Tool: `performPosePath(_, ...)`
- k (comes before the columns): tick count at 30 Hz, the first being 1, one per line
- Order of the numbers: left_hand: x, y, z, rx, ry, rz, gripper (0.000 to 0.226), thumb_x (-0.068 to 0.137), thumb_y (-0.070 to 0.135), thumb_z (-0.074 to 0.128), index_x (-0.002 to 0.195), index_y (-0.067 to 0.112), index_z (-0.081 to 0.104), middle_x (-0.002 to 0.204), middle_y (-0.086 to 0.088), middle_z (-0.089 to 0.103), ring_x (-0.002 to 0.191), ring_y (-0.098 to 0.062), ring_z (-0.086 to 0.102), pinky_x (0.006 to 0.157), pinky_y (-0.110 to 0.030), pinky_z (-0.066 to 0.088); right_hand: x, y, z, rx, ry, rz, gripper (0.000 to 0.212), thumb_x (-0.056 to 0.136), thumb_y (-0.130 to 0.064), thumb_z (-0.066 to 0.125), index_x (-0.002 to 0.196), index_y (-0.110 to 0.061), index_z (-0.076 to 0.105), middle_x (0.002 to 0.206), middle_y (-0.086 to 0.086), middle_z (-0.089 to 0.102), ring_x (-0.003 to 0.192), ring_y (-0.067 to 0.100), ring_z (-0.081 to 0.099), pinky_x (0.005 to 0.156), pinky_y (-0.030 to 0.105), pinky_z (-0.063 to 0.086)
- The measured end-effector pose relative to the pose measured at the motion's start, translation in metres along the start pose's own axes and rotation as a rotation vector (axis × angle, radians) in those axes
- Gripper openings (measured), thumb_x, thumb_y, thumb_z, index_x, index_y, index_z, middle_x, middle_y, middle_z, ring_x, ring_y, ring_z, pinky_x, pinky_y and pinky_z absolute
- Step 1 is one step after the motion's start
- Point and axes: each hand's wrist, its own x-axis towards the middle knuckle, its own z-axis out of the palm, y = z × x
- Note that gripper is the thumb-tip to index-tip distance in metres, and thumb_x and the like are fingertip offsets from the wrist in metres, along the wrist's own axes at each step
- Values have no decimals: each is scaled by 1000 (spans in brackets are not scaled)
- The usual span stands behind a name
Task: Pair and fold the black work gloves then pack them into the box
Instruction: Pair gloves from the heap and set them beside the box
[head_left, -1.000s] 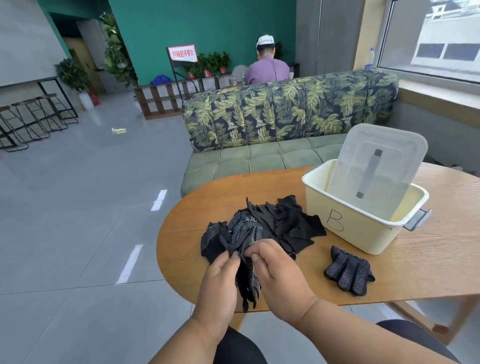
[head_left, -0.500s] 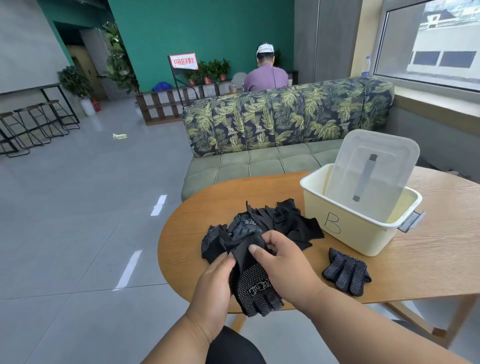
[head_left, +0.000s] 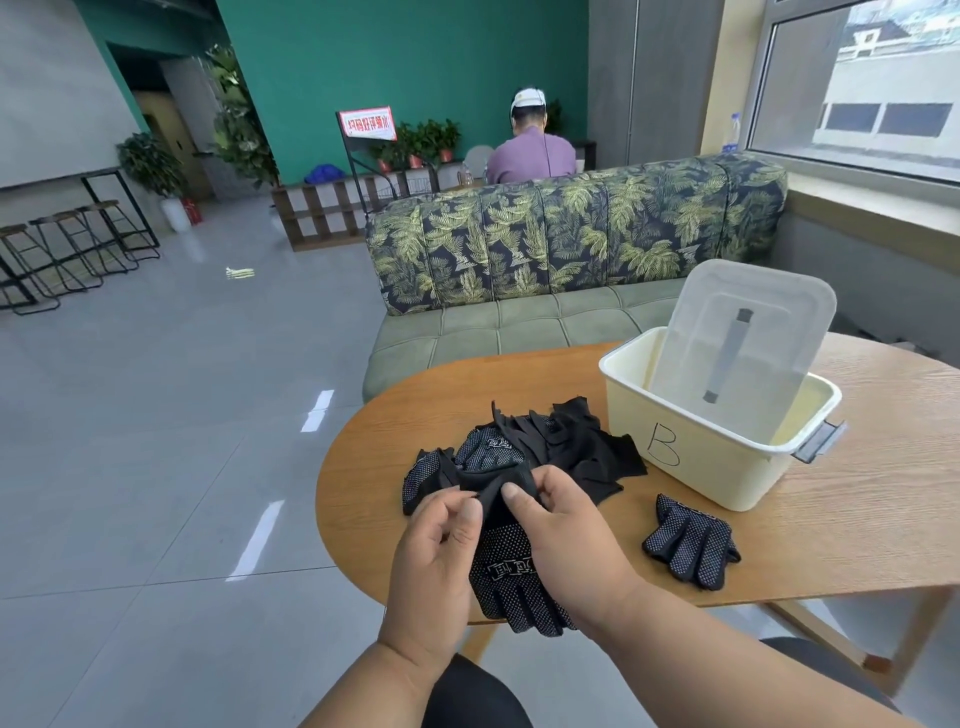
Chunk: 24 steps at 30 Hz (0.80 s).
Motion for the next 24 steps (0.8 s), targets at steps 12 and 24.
performPosePath(12, 10, 2, -3, 9, 73, -110, 13, 101, 33, 63, 101, 25, 74, 97, 7, 78, 96, -12, 71, 86, -31, 55, -2, -5, -5, 81, -39, 21, 12, 103, -27, 63, 95, -20, 69, 87, -4, 75, 85, 13, 70, 82, 37, 56)
performPosePath(24, 16, 5, -9, -33, 78, -117, 11, 104, 28, 60, 103, 23, 69, 94, 3, 79, 89, -12, 74, 79, -29, 57, 3, -8, -11, 73, -147, 19, 10, 104, -20, 61, 97, -20, 69, 97, 12, 74, 94, 27, 71, 94, 52, 58)
